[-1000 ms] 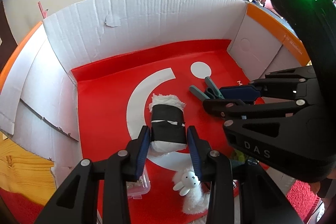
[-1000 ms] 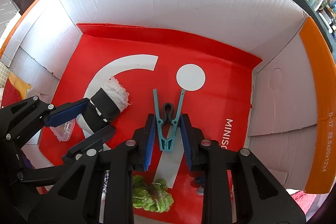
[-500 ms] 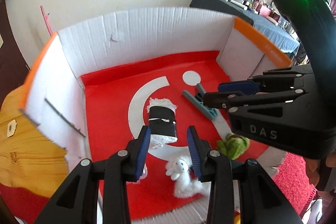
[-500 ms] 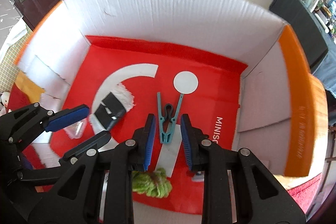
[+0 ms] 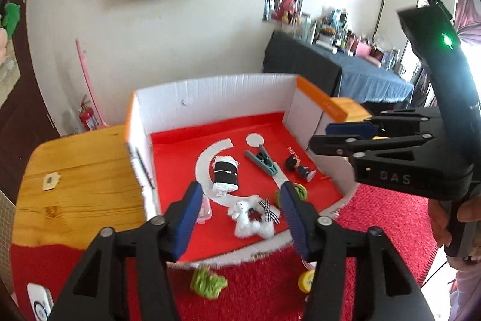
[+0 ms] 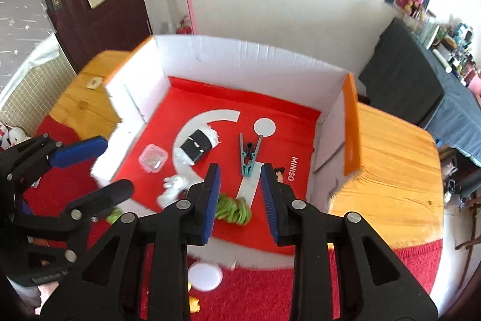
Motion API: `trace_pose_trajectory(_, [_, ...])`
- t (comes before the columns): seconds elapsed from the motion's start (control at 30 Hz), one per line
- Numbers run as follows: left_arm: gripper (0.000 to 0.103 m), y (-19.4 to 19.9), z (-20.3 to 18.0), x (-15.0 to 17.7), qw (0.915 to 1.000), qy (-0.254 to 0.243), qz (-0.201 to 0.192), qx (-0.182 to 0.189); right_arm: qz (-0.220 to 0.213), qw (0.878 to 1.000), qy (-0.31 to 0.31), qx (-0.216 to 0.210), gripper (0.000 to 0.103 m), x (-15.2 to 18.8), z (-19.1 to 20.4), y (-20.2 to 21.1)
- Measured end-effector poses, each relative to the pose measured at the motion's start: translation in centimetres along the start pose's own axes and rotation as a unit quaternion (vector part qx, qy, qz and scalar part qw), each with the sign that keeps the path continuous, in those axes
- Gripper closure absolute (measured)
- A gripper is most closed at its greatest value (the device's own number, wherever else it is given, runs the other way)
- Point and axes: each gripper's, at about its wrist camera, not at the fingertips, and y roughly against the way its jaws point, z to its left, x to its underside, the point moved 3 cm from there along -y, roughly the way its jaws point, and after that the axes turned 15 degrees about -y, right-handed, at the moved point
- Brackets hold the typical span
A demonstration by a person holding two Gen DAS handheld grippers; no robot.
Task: Organize objects
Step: 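Withdraw both open tools out of the box over the red cloth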
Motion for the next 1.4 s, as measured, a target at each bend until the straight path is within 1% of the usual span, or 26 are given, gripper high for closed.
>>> trace_pose_trajectory(0.1, [0.042, 2.1, -0.5, 0.6, 0.9996, -0.008, -0.024, -0.014, -0.029, 0.999, 0.009, -0.01, 0.074, 1.2, 0.5, 2.5])
trace_pose_trajectory(0.13, [0.04, 3.0, -0.6, 0.8, 0.9993, -0.005, -0.033, -0.016, -0.037, 0.999, 0.013, -0.014, 0.068, 1.8, 0.6, 3.4])
trace_pose_trajectory(0.17, [0.037, 3.6, -0.8, 1.1, 0.999, 0.001, -0.042, -0.017, -0.048, 0.999, 0.015, -0.019, 0.049, 2.5, 0.8, 4.3])
trace_pose_trajectory(0.2, [0.036, 4.2, -0.8, 1.3, 0.9987, 0.006, -0.048, -0.018, -0.058, 0.998, 0.016, -0.022, 0.038, 3.1, 1.0, 5.2])
trace_pose_trajectory(0.23, [0.035, 4.9, -1.0, 1.7, 0.9982, 0.008, -0.057, -0.02, -0.069, 0.997, 0.02, -0.024, 0.03, 3.7, 1.2, 5.6])
trace_pose_trajectory(0.33, [0.033, 6.2, -1.9, 2.5, 0.9968, 0.003, -0.073, -0.031, -0.101, 0.994, 0.043, -0.012, 0.03, 5.8, 2.0, 7.5])
trace_pose_trajectory(0.37, [0.03, 6.7, -2.1, 2.9, 0.9964, 0.001, -0.077, -0.034, -0.108, 0.993, 0.043, -0.011, 0.03, 6.3, 2.1, 7.7])
trace_pose_trajectory(0.5, [0.02, 8.1, -3.0, 4.2, 0.995, 0.004, -0.091, -0.041, -0.133, 0.99, 0.03, -0.019, 0.03, 8.6, 2.2, 8.9])
trace_pose_trajectory(0.6, [0.017, 8.8, -3.5, 5.1, 0.9941, 0.007, -0.098, -0.046, -0.147, 0.989, 0.016, -0.022, 0.028, 10.2, 2.0, 9.5])
trace_pose_trajectory(0.67, [0.014, 9.1, -3.9, 5.8, 0.9937, 0.01, -0.101, -0.048, -0.153, 0.988, 0.006, -0.025, 0.023, 11.2, 1.9, 9.4])
trace_pose_trajectory(0.73, [0.012, 9.2, -4.2, 6.5, 0.9934, 0.009, -0.1, -0.055, -0.161, 0.987, -0.002, -0.023, 0.022, 12.1, 1.8, 9.4])
trace_pose_trajectory(0.83, [0.008, 9.1, -4.6, 7.4, 0.9921, 0.008, -0.099, -0.076, -0.169, 0.985, -0.023, -0.03, 0.019, 13.2, 1.4, 9.1])
trace_pose_trajectory(0.9, [0.001, 8.9, -4.7, 8.3, 0.9909, 0.017, -0.101, -0.087, -0.175, 0.983, -0.038, -0.031, 0.018, 14.1, 1.1, 8.8])
trace_pose_trajectory(0.97, [0.0, 8.5, -4.6, 9.2, 0.9901, 0.027, -0.103, -0.092, -0.18, 0.982, -0.043, -0.02, 0.018, 14.9, 0.9, 8.2])
trace_pose_trajectory(1.07, [0.0, 7.2, -4.6, 10.7, 0.9907, 0.036, -0.087, -0.098, -0.182, 0.982, -0.055, -0.011, 0.017, 16.0, 0.6, 7.3])
trace_pose_trajectory(1.2, [0.0, 5.5, -4.6, 12.4, 0.9924, 0.057, -0.064, -0.088, -0.188, 0.981, -0.048, 0.015, 0.017, 17.3, 0.7, 6.1])
trace_pose_trajectory(1.4, [0.0, 3.9, -4.3, 13.9, 0.9915, 0.073, -0.04, -0.099, -0.19, 0.98, -0.058, 0.02, 0.017, 18.4, 0.7, 4.8])
